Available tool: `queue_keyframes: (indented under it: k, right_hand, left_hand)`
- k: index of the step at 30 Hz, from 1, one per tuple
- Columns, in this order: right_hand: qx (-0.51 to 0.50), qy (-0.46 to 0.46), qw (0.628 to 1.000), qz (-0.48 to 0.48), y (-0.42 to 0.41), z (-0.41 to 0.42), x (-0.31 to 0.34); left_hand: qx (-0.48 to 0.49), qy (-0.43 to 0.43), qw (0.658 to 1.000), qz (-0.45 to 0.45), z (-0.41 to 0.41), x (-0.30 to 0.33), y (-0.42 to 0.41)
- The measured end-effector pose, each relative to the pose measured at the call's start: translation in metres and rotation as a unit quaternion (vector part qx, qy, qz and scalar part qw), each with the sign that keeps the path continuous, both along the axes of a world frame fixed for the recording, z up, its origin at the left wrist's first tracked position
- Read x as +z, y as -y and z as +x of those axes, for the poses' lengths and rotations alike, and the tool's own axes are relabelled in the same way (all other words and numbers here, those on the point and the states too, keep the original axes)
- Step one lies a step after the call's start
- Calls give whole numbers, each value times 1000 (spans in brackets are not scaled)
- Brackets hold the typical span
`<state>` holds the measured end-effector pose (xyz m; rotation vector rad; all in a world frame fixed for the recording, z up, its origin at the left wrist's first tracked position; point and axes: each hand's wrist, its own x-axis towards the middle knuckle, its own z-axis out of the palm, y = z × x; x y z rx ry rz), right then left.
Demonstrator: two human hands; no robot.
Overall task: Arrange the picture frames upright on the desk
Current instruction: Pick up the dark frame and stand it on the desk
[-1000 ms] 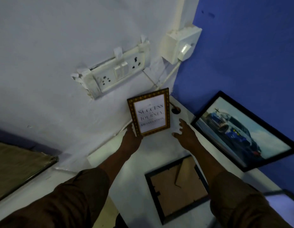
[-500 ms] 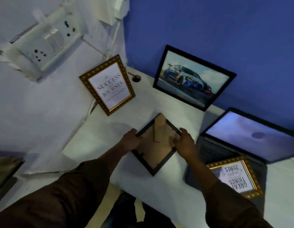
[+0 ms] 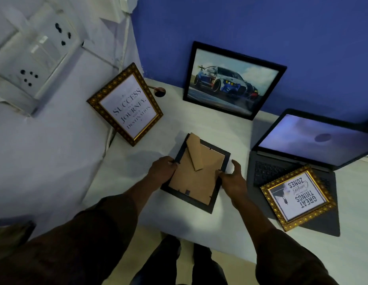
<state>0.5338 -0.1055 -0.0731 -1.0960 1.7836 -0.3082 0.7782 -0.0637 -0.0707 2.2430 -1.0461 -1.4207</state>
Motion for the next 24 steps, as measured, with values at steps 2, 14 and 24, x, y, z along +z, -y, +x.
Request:
queue_keyframes:
  k: [2,14,24]
  right_hand:
    - [21,9,999,-23,2,-2,2]
    - [330,-25,898,-291,22,-54,58]
    - [212,208,888,-352,-6,-127,160]
  left_hand:
    - [17,-10,1000,-9,6,2,-1]
    - [170,-227,959,-1,15,82,12]
    - [183,-242,949,-78,-93,166,-18]
